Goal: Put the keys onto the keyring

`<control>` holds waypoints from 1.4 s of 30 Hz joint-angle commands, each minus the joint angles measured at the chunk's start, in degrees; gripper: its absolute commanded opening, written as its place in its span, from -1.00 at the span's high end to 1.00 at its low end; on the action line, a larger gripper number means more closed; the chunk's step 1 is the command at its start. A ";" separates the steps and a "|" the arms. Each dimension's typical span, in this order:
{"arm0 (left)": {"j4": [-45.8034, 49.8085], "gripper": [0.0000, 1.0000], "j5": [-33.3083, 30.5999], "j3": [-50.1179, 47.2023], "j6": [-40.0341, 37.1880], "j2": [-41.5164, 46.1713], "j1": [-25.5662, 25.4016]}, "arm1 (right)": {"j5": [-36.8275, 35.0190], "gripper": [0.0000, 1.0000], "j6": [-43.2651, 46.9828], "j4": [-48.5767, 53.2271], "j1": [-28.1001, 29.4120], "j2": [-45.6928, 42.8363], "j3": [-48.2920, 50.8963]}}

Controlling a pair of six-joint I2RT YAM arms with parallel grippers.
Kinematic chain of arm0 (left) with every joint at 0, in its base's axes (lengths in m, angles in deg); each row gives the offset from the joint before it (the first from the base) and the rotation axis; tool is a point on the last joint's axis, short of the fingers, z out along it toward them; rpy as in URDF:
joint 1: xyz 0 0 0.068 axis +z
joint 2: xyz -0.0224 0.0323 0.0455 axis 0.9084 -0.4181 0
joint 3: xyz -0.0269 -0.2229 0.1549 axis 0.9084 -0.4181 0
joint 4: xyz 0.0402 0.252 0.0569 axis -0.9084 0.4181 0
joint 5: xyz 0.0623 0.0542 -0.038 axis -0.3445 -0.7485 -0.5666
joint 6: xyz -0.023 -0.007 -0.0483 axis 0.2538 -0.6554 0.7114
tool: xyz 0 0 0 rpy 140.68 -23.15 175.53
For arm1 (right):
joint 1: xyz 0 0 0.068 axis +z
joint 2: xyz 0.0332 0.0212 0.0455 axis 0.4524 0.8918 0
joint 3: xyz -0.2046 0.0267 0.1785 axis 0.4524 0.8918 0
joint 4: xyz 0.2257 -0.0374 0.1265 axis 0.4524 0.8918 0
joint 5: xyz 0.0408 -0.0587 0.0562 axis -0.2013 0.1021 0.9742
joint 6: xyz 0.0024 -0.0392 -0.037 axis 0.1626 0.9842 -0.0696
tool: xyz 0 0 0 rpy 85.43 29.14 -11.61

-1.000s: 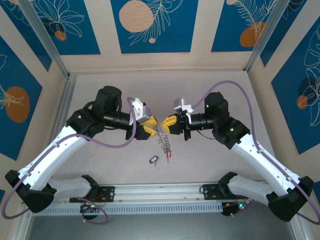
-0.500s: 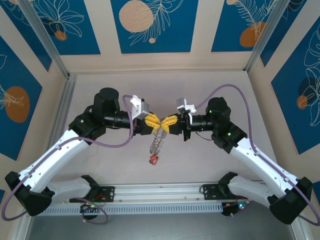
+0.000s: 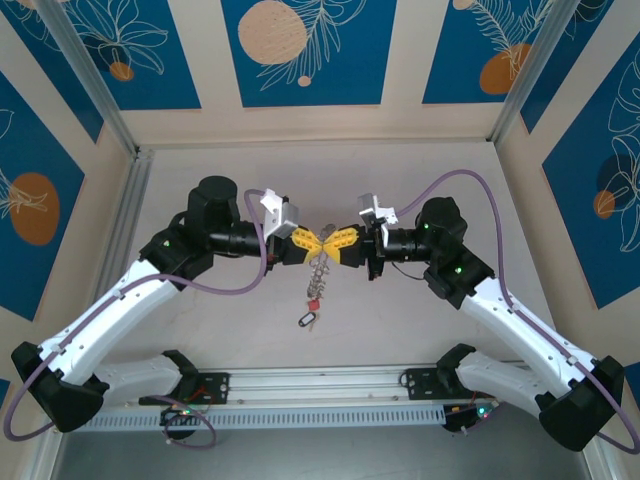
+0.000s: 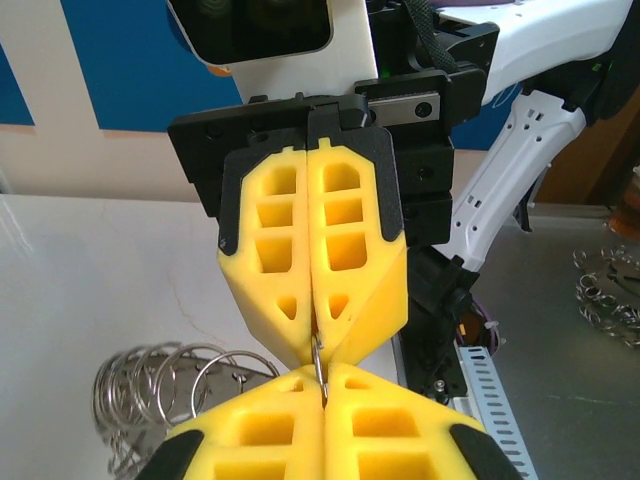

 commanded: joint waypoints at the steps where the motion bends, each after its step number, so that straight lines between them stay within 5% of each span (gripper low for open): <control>1: -0.98 1.00 2.19 -1.08 -0.40 0.69 0.06 | 0.59 1.00 -1.23 -4.77 -0.06 -0.67 0.18; 6: 0.62 1.00 0.37 -1.14 -2.32 1.55 1.07 | -1.47 0.89 -0.72 -1.76 -0.07 -0.70 0.20; 11: 3.01 1.00 -3.44 -2.08 -4.61 3.02 3.48 | -6.56 -0.26 -0.63 8.67 -0.44 -1.21 -1.07; 13: 1.89 1.00 -2.48 -3.85 -3.41 3.71 6.17 | -8.21 -0.47 -0.02 13.46 -0.58 -1.64 -1.27; 17: -8.16 1.00 5.33 -11.57 5.82 6.04 16.36 | -13.03 -0.50 0.03 23.15 -0.88 -3.58 0.10; 20: -8.73 1.00 5.47 -14.36 6.20 7.08 18.66 | -14.54 -0.49 -1.85 24.21 -0.93 -6.89 3.70; 34: -3.65 1.00 2.51 -15.98 0.44 10.89 18.92 | -18.94 -0.57 -7.16 23.91 -0.02 -1.94 12.74; 42: -3.18 1.00 -5.23 -15.97 4.86 10.09 20.46 | -29.15 -0.56 -7.00 29.85 5.27 11.52 7.62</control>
